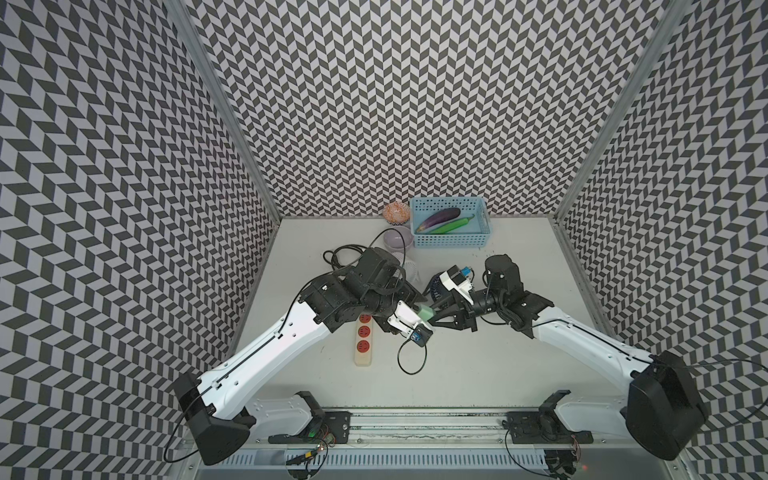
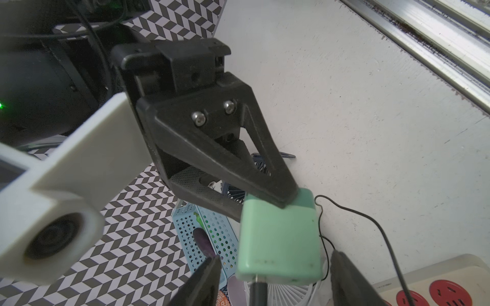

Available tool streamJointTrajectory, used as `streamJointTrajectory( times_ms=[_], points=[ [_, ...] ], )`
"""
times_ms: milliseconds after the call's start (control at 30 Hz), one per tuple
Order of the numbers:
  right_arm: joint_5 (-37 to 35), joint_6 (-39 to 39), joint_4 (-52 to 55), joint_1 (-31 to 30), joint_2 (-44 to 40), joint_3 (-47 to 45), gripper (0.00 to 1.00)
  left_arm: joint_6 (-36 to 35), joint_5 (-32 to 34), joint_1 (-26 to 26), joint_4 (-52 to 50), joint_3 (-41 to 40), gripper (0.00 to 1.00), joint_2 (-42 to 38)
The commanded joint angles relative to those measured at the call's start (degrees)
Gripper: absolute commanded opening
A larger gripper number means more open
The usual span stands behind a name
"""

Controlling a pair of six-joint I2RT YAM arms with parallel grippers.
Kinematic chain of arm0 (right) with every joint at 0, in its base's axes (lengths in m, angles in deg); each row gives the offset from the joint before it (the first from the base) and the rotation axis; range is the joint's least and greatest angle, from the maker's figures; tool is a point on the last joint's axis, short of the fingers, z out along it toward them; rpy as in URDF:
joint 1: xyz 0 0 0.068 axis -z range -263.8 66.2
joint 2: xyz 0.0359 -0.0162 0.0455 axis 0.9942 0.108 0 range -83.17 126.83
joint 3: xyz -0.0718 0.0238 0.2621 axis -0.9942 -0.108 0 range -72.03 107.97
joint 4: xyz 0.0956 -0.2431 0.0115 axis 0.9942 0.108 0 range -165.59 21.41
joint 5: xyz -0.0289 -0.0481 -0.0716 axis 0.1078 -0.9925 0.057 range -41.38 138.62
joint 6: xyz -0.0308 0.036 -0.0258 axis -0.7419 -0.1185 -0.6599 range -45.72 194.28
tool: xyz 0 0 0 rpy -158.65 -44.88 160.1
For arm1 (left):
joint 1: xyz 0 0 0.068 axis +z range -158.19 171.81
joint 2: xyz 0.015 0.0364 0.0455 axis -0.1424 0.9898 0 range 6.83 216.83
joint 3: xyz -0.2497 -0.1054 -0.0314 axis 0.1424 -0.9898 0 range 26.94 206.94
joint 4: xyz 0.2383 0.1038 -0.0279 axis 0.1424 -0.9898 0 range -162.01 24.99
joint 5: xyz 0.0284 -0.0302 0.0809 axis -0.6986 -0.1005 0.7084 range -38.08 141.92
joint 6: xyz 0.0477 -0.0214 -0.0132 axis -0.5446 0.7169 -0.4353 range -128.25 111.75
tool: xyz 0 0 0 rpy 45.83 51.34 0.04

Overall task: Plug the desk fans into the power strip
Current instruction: Pick up the plug from the center of the board.

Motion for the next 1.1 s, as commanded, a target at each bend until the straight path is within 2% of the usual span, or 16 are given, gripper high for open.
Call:
streamJointTrajectory(
  times_ms=[0, 200, 300, 500, 533, 567, 667, 733, 867, 1067],
  points=[
    [1.3, 0.8, -3.4, 0.3, 0.1, 1.1, 0.0, 1.3, -2.2, -0.5, 0.9, 2.0, 0.58, 1.2],
    [1.1, 0.8, -3.9, 0.4, -0.5, 0.4, 0.0, 2.0, -2.0, -1.5, 0.7, 3.7, 0.5, 2.1],
    [0.8, 1.3, -5.0, 0.5, -0.8, -0.3, 0.0, 2.4, -1.7, -1.6, 0.8, 4.1, 0.37, 1.9],
    [0.0, 1.7, -5.3, 0.6, -0.9, -0.5, 0.0, 4.0, -0.9, -1.7, 0.9, 4.0, 0.16, 1.3],
    [-0.3, 1.7, -5.3, 0.6, -0.8, -0.5, 0.02, 4.2, -0.6, -1.6, 0.9, 3.8, 0.14, 1.1],
    [-0.8, 1.8, -5.4, 0.6, -0.8, -0.6, 0.1, 4.1, -0.3, -1.6, 0.9, 3.3, 0.13, 0.6],
    [-2.7, 1.8, -5.2, 0.6, -1.4, -1.2, 0.43, 5.6, 1.1, -1.4, 0.9, 2.5, 0.1, 0.0],
    [-4.1, 1.2, -4.7, 0.6, -1.9, -1.3, 0.54, 7.2, 2.5, -1.2, 0.8, 2.1, 0.08, -0.4],
    [-8.4, 0.2, -4.3, 0.9, -3.7, -2.6, 0.71, 7.7, 5.2, -0.2, 0.3, -1.3, 0.03, -2.6],
    [-17.2, -1.7, -4.2, 1.7, -8.3, -5.3, 0.81, 10.7, 7.6, 3.7, -2.5, -4.3, 0.0, -4.0]
  ],
)
